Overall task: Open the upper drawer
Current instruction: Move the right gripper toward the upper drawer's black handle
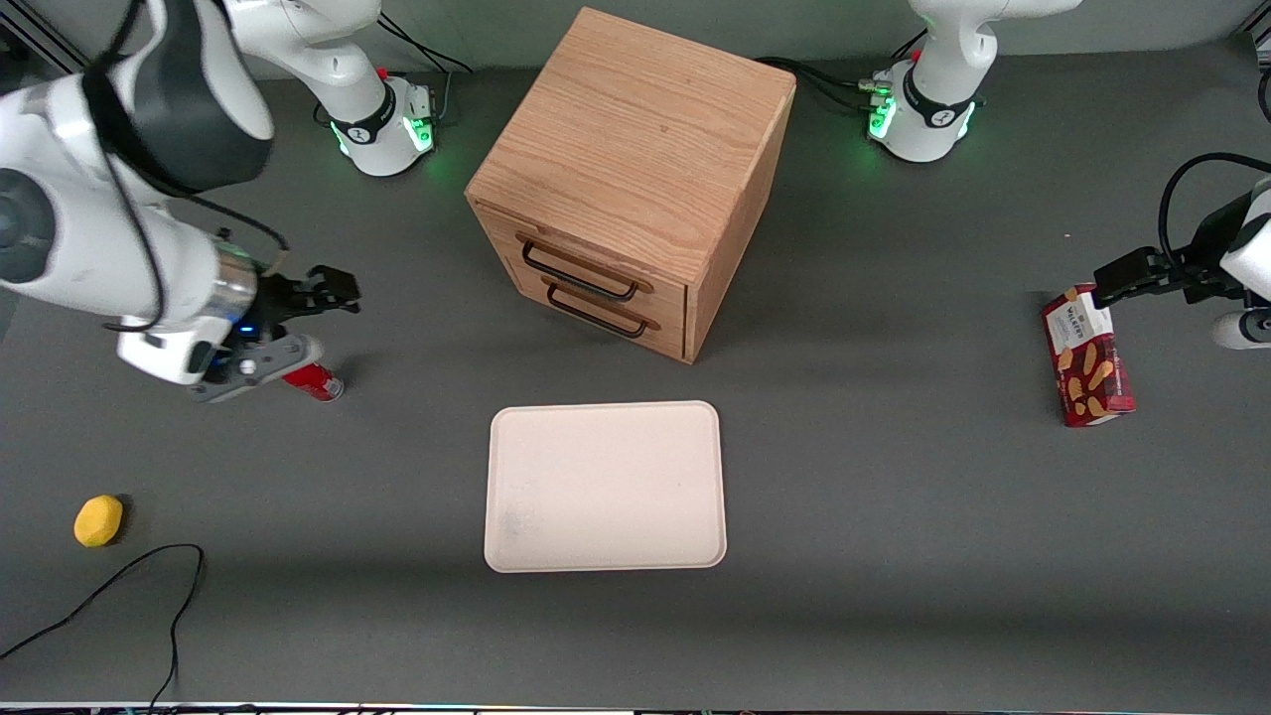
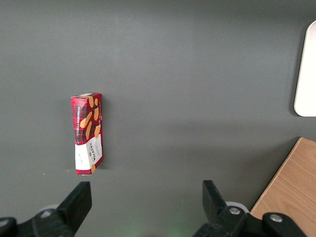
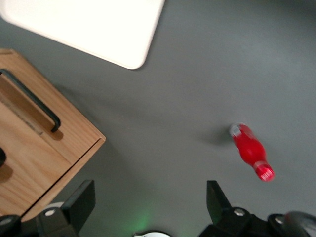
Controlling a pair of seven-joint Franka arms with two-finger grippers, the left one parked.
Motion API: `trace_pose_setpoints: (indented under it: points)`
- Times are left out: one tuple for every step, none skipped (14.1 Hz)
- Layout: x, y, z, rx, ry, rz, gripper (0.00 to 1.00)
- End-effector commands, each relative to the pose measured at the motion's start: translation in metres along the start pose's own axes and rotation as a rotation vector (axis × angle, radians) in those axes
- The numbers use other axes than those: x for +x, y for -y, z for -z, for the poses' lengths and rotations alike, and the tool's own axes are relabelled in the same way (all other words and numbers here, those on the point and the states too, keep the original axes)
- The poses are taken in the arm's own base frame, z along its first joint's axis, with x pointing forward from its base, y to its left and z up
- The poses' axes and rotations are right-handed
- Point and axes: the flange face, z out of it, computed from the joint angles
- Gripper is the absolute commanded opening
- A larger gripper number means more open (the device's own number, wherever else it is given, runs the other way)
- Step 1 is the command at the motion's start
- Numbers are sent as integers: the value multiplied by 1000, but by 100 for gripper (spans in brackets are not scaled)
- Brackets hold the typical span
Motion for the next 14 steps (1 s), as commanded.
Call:
trace_pose_setpoints:
  points:
    - [20,27,-6,55,-3,153,100]
    - [29,34,-18,84,3,170,100]
    - [34,47,-23,98,-4,191,100]
    - [39,59,-28,125,-10,234,100]
    - [44,65,-34,151,-12,279,100]
    - [48,77,-37,155,-23,308,100]
    - [49,95,-40,150,-24,337,100]
    - [54,102,-50,152,-10,348,100]
    - [58,113,-56,163,-2,363,100]
    - [65,123,-59,178,-3,379,100]
    - [71,131,-63,183,0,394,100]
    - [74,145,-70,192,11,418,100]
    - [74,153,-71,196,14,422,100]
    - [76,157,-77,200,23,421,100]
